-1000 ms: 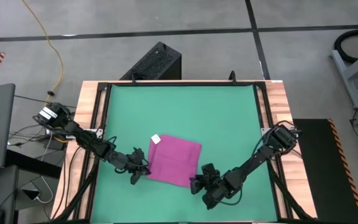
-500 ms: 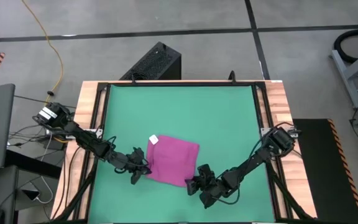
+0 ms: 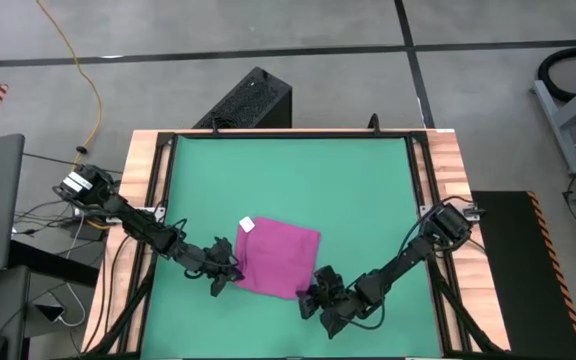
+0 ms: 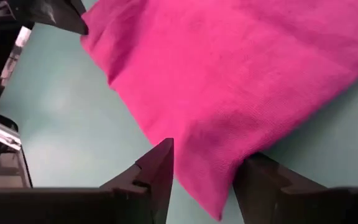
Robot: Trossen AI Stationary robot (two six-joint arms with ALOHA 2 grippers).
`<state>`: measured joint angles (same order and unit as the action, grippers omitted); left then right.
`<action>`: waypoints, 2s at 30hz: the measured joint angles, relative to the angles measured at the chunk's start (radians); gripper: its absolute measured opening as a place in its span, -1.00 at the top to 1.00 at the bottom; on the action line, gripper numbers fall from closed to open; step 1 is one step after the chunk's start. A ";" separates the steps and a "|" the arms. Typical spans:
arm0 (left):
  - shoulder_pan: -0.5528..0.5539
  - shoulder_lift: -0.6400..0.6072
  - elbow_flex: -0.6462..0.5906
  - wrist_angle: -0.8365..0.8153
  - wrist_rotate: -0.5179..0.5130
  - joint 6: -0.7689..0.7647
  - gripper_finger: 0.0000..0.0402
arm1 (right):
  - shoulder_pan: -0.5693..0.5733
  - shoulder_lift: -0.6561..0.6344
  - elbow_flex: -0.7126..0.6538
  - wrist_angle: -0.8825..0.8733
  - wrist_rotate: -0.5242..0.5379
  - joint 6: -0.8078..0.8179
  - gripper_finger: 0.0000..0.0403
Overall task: Roll towel
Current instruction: Fold the pink towel
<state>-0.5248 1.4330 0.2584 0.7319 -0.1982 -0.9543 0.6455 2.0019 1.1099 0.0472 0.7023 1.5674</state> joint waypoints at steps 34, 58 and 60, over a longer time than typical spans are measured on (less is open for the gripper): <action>0.002 -0.194 0.014 0.089 -0.026 0.165 1.00 | -0.046 -0.172 0.002 -0.125 0.121 -0.239 0.97; 0.127 -0.643 0.014 -0.145 -0.358 0.646 1.00 | -0.410 -0.513 0.002 -0.218 0.010 -0.885 0.97; 0.202 -0.659 0.014 -0.145 -0.358 0.683 1.00 | -0.472 -0.513 0.002 -0.216 -0.055 -0.917 0.97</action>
<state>-0.3232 0.7739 0.2729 0.5865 -0.5557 -0.2708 0.1736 1.4887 1.1118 -0.1688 0.6473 0.6504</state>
